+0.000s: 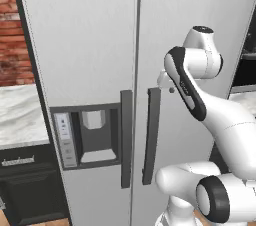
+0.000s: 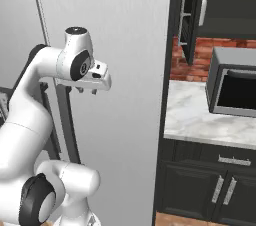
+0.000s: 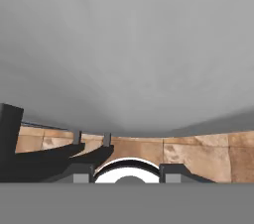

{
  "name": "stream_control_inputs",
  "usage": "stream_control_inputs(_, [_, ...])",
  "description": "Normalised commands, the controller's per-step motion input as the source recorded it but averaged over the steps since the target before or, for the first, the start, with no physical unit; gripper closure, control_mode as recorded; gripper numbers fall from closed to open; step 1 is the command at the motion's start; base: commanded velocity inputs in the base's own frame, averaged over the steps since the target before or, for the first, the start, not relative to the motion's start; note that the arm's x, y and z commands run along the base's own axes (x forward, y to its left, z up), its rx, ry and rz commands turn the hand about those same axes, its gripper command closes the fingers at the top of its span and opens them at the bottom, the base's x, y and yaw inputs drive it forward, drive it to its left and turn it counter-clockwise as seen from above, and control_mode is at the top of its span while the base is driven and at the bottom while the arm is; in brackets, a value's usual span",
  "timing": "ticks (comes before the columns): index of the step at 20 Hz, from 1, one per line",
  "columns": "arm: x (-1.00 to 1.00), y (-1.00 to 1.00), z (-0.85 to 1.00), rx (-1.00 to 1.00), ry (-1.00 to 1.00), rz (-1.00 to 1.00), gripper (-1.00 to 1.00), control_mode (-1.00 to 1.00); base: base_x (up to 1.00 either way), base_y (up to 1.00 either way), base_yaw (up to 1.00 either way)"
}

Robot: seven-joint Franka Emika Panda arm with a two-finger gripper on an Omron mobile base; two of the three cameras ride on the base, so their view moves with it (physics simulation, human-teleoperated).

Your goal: There is a bowl on the dining counter. Grab a lemon wedge from the fridge and place it in the bowl. Then get the liquor bottle and glass cup from the cabinet and place them next to the bowl.

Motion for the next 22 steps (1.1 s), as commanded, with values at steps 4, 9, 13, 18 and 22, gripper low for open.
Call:
stream_control_inputs(4, [-0.04,0.00,0.00,0.00,0.00,0.00,-1.00,1.00,-0.21,0.06,0.00])
stream_control_inputs(9, [0.00,0.00,0.00,0.00,0.00,0.00,-1.00,1.00,-0.62,0.39,-0.01])
stream_control_inputs(13, [0.00,0.00,0.00,0.00,0.00,0.00,-1.00,1.00,-0.51,0.52,-0.01])
stream_control_inputs(18, [0.00,0.00,0.00,0.00,0.00,0.00,-1.00,1.00,-0.21,0.47,-0.06])
stream_control_inputs(22, [0.00,0.00,0.00,0.00,0.00,0.00,-1.00,1.00,-0.40,0.18,-0.08])
